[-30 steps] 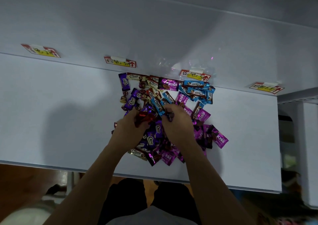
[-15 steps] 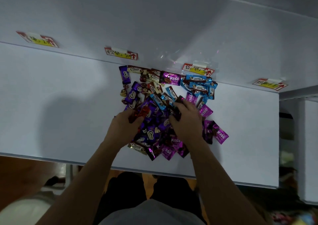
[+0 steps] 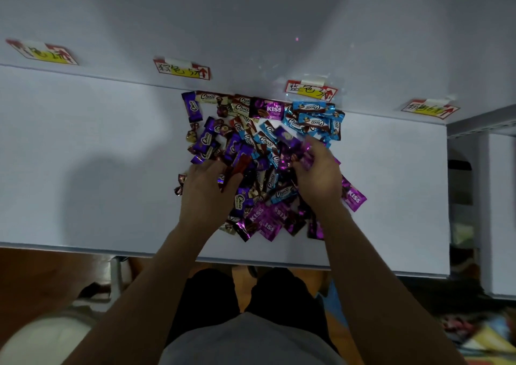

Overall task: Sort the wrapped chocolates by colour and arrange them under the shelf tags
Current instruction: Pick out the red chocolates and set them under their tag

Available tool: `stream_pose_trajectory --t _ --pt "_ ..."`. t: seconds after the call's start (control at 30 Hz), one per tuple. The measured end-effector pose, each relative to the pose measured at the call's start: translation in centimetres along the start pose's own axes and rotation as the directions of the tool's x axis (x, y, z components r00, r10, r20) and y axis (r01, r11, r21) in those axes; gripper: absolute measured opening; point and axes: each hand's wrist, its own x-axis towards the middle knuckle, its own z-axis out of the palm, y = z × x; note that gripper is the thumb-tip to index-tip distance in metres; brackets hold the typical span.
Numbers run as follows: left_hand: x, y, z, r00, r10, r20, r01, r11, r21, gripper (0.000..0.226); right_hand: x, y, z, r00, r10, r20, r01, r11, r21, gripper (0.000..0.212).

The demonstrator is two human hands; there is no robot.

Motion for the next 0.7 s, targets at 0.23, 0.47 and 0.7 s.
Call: stream_pose_trajectory --t 0.23,0.47,0.7 --pt "-3.0 0.5 1.6 0.946 -0.24 0.218 0.282 0.941 -0.185 0.027 -5.0 0.8 -1.4 1.0 -0.003 -0.024 0.004 0.999 0.043 0.033" --pt "-4.2 1.6 1.8 0.919 -0.127 0.372 0.225 0.946 -0.232 0.022 -9.4 -1.2 0.6 0.923 0.047 0.383 -0.21 0.894 0.397 0.032" --pt "-5.4 2.8 -1.2 0.92 -0.008 0.393 0.165 0.915 -0.368 0.023 -10.0 -2.6 -0.8 0.905 0.037 0.423 -0.274 0.813 0.515 0.017"
